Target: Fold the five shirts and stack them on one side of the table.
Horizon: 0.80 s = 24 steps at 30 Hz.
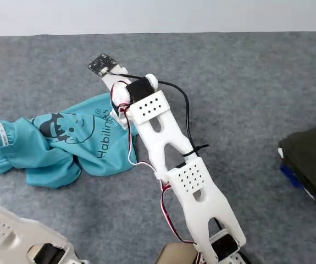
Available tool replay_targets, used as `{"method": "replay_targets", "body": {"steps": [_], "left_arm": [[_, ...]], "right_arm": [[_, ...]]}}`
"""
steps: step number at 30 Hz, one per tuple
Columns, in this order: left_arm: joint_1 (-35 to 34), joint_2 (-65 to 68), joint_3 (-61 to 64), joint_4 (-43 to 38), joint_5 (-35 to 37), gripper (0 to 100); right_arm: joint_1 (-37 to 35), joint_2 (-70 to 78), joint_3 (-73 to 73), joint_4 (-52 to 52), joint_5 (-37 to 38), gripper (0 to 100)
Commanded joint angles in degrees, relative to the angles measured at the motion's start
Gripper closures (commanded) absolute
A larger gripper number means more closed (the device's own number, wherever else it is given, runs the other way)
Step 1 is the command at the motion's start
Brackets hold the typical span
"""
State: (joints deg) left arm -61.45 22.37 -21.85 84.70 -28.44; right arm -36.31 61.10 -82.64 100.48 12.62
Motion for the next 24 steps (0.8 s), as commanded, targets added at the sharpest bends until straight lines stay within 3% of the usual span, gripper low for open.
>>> {"method": "replay_targets", "body": {"steps": [1,11,24], "left_arm": [[0.6,-3.4,-0.1,-1.0,0.3,96],[0.7,-3.4,-0.1,-1.0,0.4,96],[0.4,-3.9,6.3,-4.7,0.4,96]], "right_arm": [[-2.8,-8.7,6.2,2.7,-4.6,80.5],[-5.2,-18.9,31.3,2.3,-18.9,70.8],[-10.6,-9.5,31.6,-3.6,-20.1,71.0]]}}
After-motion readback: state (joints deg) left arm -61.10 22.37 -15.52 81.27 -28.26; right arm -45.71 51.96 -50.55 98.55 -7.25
